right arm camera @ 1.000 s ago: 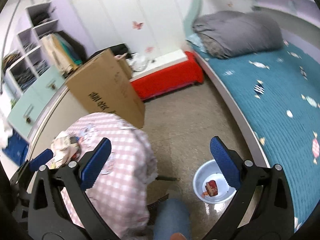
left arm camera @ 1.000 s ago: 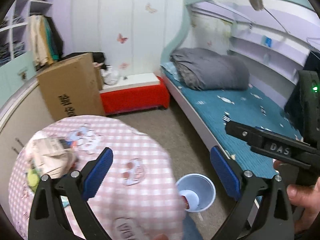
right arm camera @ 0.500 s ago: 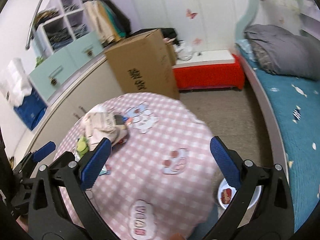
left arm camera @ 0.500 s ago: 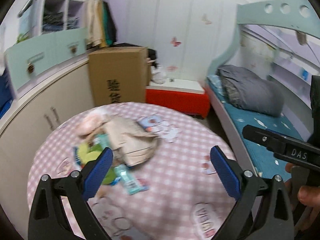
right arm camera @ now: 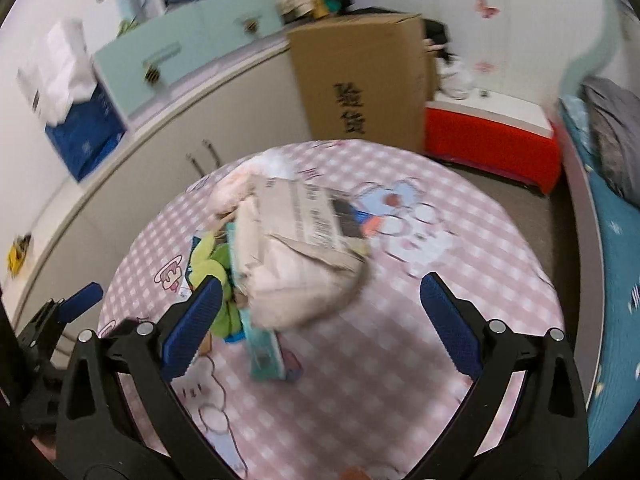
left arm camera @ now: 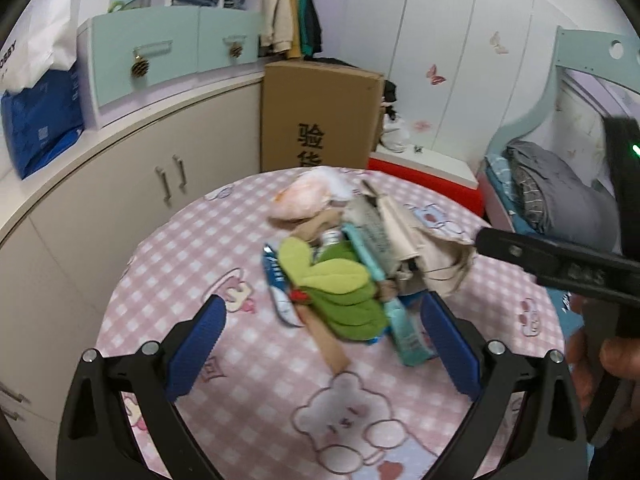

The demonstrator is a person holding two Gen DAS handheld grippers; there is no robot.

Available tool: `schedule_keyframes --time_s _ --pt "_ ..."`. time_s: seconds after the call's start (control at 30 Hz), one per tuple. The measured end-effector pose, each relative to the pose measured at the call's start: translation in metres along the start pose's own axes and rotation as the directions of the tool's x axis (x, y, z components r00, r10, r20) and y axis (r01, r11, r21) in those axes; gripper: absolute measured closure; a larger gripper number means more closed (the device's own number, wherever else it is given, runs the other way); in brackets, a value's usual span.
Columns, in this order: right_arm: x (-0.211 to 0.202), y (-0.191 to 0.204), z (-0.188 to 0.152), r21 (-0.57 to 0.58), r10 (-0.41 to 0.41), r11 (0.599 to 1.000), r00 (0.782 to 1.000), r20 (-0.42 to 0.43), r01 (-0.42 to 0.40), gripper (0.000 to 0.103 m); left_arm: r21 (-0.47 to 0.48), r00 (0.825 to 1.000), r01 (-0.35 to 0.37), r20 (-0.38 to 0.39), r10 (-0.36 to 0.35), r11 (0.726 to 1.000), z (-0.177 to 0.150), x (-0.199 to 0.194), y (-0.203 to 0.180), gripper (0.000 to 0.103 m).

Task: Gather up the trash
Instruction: 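Grasp the green plush leaf with the left tool while the right tool grasps the newspaper bundle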

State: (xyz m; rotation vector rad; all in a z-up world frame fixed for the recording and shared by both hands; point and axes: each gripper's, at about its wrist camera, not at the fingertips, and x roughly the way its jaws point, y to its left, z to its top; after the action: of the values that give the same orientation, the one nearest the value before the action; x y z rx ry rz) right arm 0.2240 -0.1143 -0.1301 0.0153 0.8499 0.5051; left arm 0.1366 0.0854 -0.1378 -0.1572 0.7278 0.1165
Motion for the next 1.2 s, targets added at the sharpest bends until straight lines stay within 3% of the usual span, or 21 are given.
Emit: schedule_keyframes --time_s 0.2,0.4,0.57,0.83,0.87,0.9,0.97,1.1,1.2 --pt "0.055 0.014 0.021 -0.042 0.023 0.999 0.996 -0.090 -0.027 0.006 -0.012 0.999 -0.029 -0.023 0.029 1.000 0.000 0.011 0.011 0.007" --pt "0.097 -0.003 0.023 0.023 0.035 0.999 0.984 -0.174 -0.032 0.006 0.009 0.998 -0.031 -0.051 0.032 0.999 0.003 0.031 0.008 0.007" --pt "0.093 -0.011 0.016 0.037 0.092 0.996 0.986 -0.141 -0.087 0.021 0.035 0.996 -0.026 -0.089 0.029 0.999 0.004 0.055 -0.001 0.007" --pt "0.067 -0.028 0.007 0.073 0.114 0.992 0.988 -0.105 -0.106 0.024 0.079 0.991 -0.016 -0.128 0.026 0.997 0.007 0.087 -0.014 0.009" --pt "0.063 -0.032 0.005 0.079 0.113 0.991 0.989 -0.100 -0.105 0.024 0.073 0.991 -0.003 -0.134 0.013 0.997 0.007 0.089 -0.013 0.023" --pt "0.060 -0.036 0.003 0.086 0.109 0.991 0.989 -0.096 -0.101 0.024 0.064 0.988 0.024 -0.151 -0.014 0.998 0.006 0.092 -0.013 0.044" --pt "0.052 -0.043 -0.001 0.103 0.107 0.990 0.991 -0.085 -0.098 0.024 0.047 0.985 0.055 -0.169 -0.046 0.997 0.004 0.094 -0.010 0.052" --pt "0.036 -0.052 -0.009 0.121 0.100 0.988 0.993 -0.064 -0.092 0.024 0.007 0.983 0.106 -0.154 -0.104 0.994 0.001 0.086 -0.002 0.080" --pt "0.026 -0.056 -0.015 0.133 0.099 0.987 0.994 -0.051 -0.092 0.024 -0.011 0.983 0.121 -0.137 -0.121 0.993 -0.002 0.077 0.003 0.082"
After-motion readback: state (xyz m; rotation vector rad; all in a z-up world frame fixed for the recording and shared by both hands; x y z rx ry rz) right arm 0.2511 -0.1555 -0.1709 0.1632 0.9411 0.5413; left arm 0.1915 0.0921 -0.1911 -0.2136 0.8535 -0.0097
